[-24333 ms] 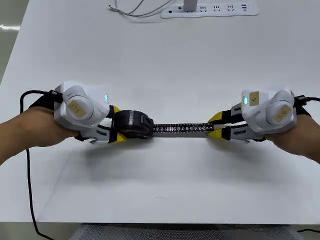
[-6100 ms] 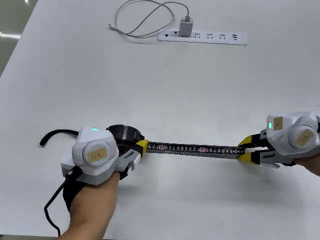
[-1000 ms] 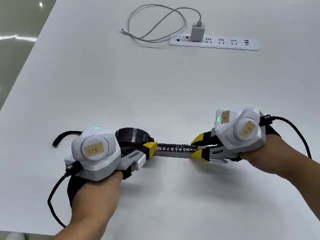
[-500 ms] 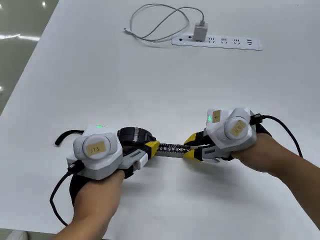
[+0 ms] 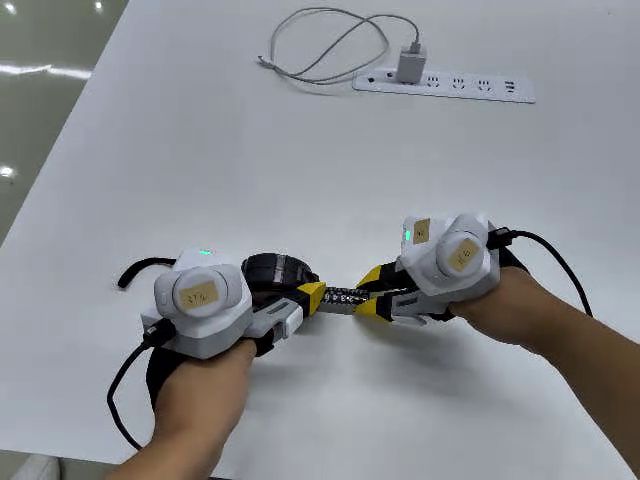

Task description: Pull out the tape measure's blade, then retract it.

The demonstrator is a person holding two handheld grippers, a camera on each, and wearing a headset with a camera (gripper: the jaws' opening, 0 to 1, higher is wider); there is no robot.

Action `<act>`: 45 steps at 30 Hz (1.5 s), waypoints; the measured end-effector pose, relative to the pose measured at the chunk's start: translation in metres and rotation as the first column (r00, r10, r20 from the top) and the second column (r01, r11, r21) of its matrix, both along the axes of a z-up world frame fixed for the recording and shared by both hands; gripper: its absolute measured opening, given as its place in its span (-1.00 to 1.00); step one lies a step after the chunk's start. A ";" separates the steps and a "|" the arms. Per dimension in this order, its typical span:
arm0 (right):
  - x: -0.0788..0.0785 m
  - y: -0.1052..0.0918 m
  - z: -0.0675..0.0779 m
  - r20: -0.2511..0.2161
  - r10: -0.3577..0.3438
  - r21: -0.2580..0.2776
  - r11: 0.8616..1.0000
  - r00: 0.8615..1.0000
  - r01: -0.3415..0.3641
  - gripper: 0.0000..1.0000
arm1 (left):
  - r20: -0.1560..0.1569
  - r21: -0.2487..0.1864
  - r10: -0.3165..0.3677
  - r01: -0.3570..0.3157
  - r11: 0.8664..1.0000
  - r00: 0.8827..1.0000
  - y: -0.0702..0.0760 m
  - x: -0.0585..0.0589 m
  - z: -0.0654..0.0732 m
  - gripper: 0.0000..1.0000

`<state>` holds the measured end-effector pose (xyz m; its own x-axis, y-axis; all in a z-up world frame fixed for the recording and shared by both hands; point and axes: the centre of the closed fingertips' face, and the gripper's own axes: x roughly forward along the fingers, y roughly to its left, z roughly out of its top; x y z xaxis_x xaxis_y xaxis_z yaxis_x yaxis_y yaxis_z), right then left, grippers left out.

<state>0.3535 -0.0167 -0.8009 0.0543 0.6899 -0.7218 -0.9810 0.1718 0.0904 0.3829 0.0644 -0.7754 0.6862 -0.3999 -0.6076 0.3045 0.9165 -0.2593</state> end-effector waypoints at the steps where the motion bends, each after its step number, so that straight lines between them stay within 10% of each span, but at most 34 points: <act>1: 0.000 0.001 0.000 0.000 0.000 0.001 1.000 1.000 0.000 -0.79 | 0.000 -0.001 0.002 -0.002 1.000 1.000 0.000 0.000 0.000 0.17; 45: 0.005 0.039 0.000 0.013 0.010 0.056 0.998 1.000 -0.010 -0.77 | 0.001 -0.014 0.009 -0.009 1.000 1.000 0.000 0.000 0.000 0.20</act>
